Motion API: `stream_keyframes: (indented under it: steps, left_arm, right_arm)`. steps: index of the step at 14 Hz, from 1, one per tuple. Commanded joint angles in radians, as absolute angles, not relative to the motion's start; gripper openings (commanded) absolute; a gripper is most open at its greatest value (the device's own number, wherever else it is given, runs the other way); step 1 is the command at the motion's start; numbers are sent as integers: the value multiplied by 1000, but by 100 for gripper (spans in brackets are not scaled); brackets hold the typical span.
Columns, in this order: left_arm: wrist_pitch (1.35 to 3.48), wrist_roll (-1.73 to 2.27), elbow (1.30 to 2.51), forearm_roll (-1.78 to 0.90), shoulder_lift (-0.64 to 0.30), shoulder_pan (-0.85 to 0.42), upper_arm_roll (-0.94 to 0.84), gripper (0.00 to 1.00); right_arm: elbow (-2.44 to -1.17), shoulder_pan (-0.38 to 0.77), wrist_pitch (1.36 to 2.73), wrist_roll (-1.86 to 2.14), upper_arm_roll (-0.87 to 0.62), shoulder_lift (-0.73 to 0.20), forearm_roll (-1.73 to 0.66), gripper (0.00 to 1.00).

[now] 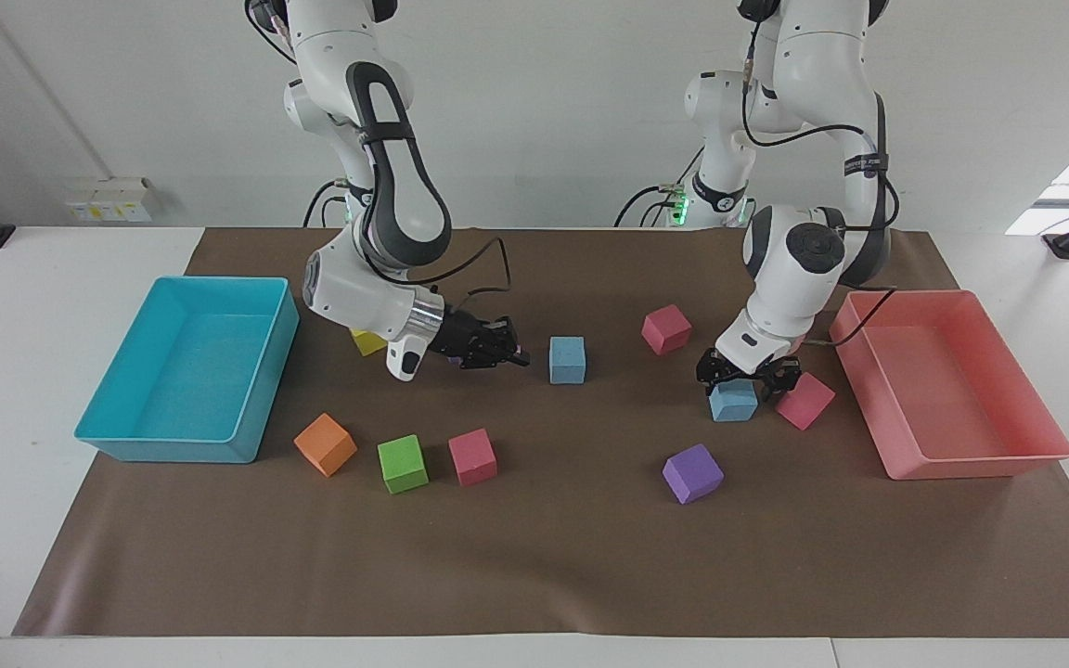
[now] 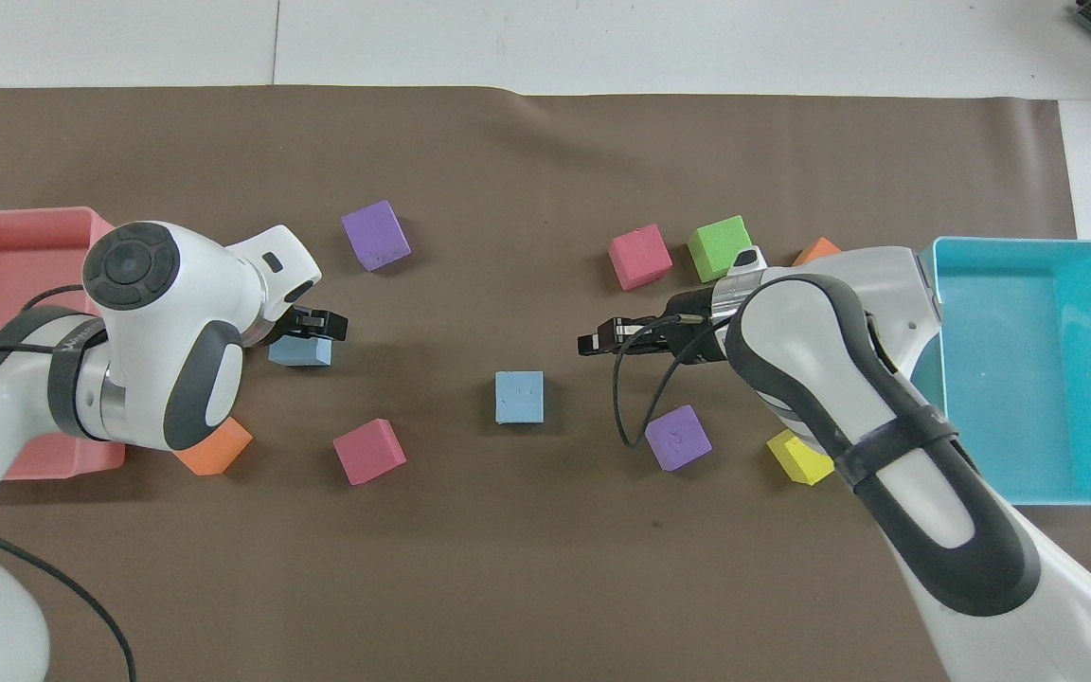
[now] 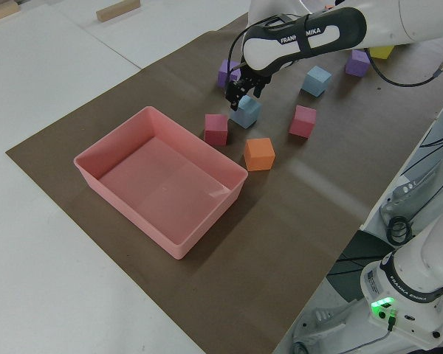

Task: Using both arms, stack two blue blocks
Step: 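Grasp the second blue cube with the left gripper while the right gripper hovers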

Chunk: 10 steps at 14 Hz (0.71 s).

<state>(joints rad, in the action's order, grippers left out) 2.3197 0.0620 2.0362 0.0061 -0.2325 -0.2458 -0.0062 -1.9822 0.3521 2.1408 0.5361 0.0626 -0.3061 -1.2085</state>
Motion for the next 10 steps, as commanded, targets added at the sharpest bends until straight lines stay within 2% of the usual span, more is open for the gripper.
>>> stream_keyframes:
  steps: [1,10]
  left_arm:
    - [2356,69,2057,-6,-245,-259,6,100]
    - [2370,72,2075,-6,-276,-258,6,100]
  right_arm:
    - [-2022,330,2129,615,52,-313,-1296,0]
    - [-2043,331,2102,741,52,-400,-1350,0]
